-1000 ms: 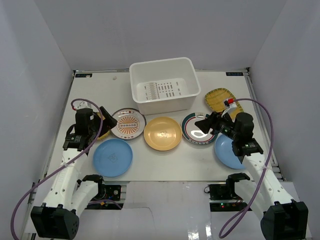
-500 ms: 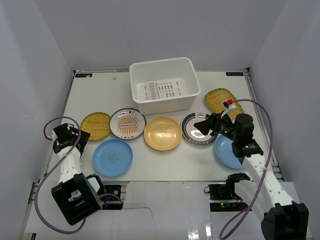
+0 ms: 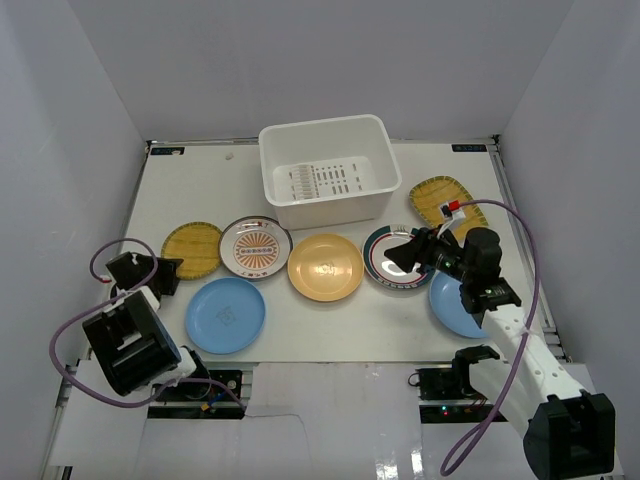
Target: Place the plates into the plastic bin on the countertop
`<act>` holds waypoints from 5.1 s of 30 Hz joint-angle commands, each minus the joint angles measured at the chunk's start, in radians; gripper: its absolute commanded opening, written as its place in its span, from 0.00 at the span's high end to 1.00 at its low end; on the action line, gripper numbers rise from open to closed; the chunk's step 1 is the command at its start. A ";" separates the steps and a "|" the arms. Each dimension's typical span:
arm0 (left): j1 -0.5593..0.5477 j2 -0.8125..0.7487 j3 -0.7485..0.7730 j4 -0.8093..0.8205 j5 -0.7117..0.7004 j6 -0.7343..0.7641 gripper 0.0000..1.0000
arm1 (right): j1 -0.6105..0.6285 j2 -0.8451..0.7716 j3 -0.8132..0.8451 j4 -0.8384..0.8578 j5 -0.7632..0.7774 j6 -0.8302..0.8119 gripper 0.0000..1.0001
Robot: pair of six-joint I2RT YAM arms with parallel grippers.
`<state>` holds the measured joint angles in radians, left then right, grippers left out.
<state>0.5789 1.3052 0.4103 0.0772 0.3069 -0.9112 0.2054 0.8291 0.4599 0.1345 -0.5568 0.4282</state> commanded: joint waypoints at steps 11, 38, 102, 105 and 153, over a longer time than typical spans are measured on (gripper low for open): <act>0.001 -0.185 -0.081 0.062 -0.045 -0.126 1.00 | 0.000 0.155 0.103 0.142 0.194 0.092 0.50; -0.287 -0.207 0.388 0.314 0.457 -0.215 1.00 | -0.595 0.557 0.114 0.178 0.477 0.257 0.34; -0.829 0.318 1.403 -0.340 0.008 0.293 0.02 | 0.066 0.812 1.002 0.088 0.210 0.207 0.92; -0.809 0.148 1.166 -0.343 -0.066 0.334 0.02 | 0.126 0.924 1.113 0.007 0.215 0.169 0.92; -0.844 -0.252 0.424 -0.622 -0.465 0.319 0.17 | 0.200 0.408 0.418 -0.076 0.457 -0.121 0.63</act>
<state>-0.2703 1.0275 0.8310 -0.6331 -0.0280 -0.5575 0.4377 1.3025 0.9554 0.0071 -0.1589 0.3069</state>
